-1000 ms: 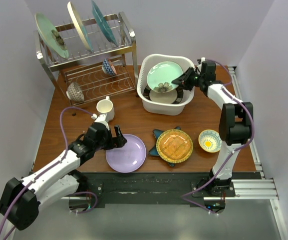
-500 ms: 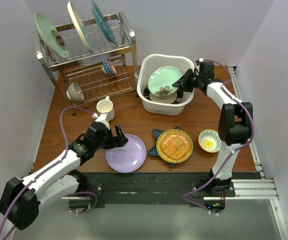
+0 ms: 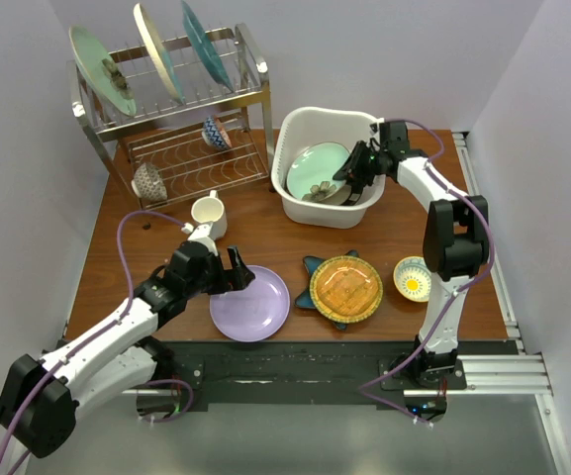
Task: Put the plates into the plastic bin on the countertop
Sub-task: Place the plate in the plastic bin.
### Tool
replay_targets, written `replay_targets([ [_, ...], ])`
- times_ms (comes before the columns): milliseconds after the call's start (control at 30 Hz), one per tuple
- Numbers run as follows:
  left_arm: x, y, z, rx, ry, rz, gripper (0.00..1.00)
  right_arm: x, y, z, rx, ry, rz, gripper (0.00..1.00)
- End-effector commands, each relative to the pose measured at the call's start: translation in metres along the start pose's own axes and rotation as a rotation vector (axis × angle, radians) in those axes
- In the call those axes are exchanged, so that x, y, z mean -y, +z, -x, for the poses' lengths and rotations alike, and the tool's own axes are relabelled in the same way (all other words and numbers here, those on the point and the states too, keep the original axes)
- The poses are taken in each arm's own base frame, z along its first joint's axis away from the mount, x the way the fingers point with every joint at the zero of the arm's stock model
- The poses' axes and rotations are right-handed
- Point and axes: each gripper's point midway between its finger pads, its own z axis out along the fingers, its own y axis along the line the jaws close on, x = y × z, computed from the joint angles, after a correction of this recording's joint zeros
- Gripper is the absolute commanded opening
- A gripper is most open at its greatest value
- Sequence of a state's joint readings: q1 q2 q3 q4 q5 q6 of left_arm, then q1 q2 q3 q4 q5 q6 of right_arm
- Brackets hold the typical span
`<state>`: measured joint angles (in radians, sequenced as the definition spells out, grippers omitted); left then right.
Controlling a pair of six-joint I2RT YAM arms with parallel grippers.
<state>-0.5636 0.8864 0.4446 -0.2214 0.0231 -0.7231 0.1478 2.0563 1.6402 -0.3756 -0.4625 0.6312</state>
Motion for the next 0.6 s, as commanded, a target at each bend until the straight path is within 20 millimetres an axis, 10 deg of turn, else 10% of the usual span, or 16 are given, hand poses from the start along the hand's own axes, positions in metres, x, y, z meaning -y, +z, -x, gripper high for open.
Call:
replay_targets([
  [0,0.01,0.003,0.007,0.022,-0.003,-0.042,0.97,-0.034,-0.021,0.021,0.065,-0.118,0.058,0.36],
  [567,0.004,-0.004,0.008,0.03,0.011,-0.005,0.96,-0.022,-0.022,0.016,0.033,-0.178,-0.044,0.48],
])
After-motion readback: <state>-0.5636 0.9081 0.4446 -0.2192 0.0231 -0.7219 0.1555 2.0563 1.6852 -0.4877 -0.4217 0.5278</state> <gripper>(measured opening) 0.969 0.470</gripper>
